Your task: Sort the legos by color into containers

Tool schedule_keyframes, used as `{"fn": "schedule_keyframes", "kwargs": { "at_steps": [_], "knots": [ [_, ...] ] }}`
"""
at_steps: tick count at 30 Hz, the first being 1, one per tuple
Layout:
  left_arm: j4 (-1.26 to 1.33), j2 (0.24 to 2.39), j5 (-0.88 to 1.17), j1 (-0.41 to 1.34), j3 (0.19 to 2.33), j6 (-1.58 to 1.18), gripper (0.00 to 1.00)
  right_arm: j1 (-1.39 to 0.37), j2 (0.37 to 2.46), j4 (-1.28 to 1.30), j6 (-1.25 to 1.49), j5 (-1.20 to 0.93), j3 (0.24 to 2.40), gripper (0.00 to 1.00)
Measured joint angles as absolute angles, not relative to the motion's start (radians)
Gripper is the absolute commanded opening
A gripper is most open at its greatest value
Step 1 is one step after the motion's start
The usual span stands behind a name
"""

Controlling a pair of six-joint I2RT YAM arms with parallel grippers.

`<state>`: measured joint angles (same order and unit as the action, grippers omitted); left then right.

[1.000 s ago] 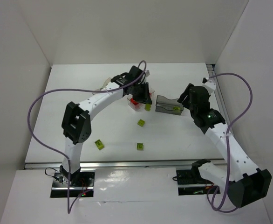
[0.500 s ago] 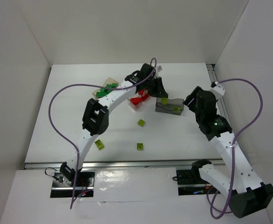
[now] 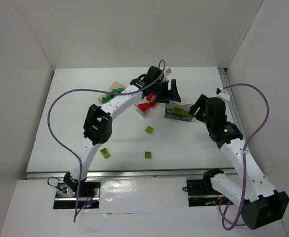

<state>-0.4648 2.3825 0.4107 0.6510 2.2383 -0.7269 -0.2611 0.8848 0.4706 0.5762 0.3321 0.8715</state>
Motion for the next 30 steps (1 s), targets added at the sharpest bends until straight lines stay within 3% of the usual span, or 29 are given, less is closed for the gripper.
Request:
{"fn": "schedule_keyframes", "kwargs": {
  "at_steps": [4, 10, 19, 22, 30],
  "knots": [
    [-0.480, 2.194, 0.351, 0.641, 2.104, -0.703, 0.83, -0.291, 0.973, 0.435, 0.549, 0.225, 0.836, 0.77],
    [-0.505, 1.805, 0.205, 0.508, 1.863, -0.701, 0.85, -0.514, 1.183, 0.360, 0.518, 0.138, 0.812, 0.90],
    [-0.639, 1.534, 0.020, 0.311, 1.507, -0.677, 0.89, -0.719, 1.670, 0.309, 0.344, 0.151, 1.028, 0.91],
    [-0.680, 1.516, 0.012, 0.283, 1.413, -0.671, 0.89, -0.720, 1.752, 0.307, 0.293, 0.162, 1.083, 0.89],
    [-0.706, 1.486, 0.007, 0.224, 1.370, -0.657, 0.89, -0.719, 1.839, 0.294, 0.236, 0.151, 1.121, 0.68]
  ]
}}
